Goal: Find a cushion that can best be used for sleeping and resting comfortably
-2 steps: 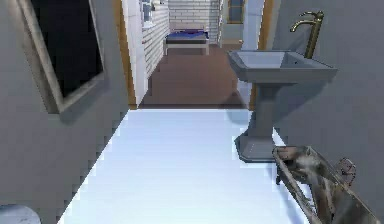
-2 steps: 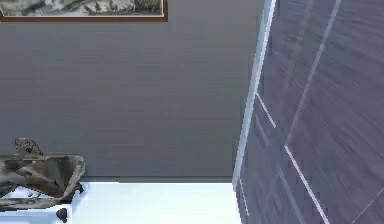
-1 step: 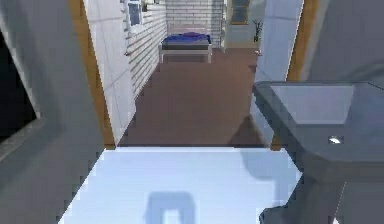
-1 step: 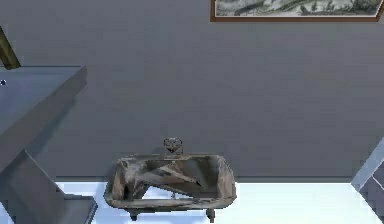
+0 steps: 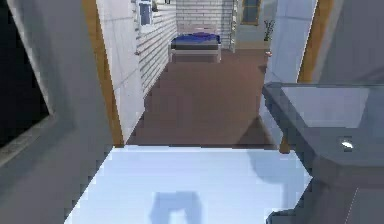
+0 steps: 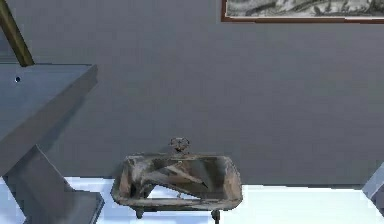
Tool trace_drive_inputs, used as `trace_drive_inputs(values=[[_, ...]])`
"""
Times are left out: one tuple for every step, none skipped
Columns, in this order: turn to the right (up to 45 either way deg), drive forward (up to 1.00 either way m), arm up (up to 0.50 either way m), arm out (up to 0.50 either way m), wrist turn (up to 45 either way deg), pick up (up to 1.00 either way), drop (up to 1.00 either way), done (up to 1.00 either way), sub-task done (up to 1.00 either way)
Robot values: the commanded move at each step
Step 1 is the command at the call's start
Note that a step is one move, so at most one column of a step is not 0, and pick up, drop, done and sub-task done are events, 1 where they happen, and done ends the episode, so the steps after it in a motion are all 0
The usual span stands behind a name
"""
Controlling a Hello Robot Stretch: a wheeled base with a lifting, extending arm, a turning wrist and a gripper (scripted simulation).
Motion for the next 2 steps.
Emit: trace_drive_inputs(values=[[-42.0,0.00,0.00,0.00,0.0,0.00,0.00,0.00,0.00],[0.0,0.40,0.00,0.00,0.0,0.00,0.00,0.00,0.00]])
